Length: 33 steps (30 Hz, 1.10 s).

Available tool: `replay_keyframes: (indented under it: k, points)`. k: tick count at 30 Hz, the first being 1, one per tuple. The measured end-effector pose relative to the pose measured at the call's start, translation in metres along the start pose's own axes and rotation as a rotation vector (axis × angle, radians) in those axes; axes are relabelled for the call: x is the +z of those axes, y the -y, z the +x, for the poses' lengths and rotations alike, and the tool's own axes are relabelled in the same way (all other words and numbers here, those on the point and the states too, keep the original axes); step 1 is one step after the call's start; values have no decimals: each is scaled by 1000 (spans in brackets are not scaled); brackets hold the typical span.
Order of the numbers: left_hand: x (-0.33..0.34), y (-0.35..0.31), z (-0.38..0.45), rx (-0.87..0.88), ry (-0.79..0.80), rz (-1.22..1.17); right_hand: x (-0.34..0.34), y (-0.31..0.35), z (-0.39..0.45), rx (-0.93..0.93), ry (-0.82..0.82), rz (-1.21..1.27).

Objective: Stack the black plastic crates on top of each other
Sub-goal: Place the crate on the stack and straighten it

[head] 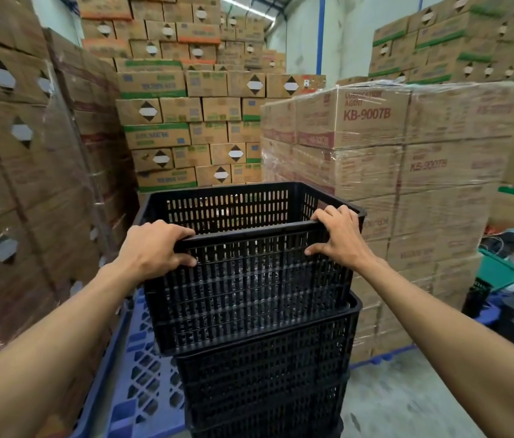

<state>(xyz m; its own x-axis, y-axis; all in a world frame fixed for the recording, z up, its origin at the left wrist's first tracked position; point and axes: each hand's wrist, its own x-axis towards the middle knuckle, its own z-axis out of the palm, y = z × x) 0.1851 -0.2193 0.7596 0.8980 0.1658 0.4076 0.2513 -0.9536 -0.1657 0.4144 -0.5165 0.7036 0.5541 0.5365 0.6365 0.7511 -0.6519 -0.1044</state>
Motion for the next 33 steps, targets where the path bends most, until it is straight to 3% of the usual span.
replay_keyframes:
  k: [8,16,33]
  points:
    - [7,-6,6,-35,-125,19,-14,-17,12,-89,-41,58]
    - [5,-22,11,-1,-37,17,-15,-31,-4,-58,-30,101]
    - [13,-23,13,-43,-104,10,-2,-38,6,-92,-59,122]
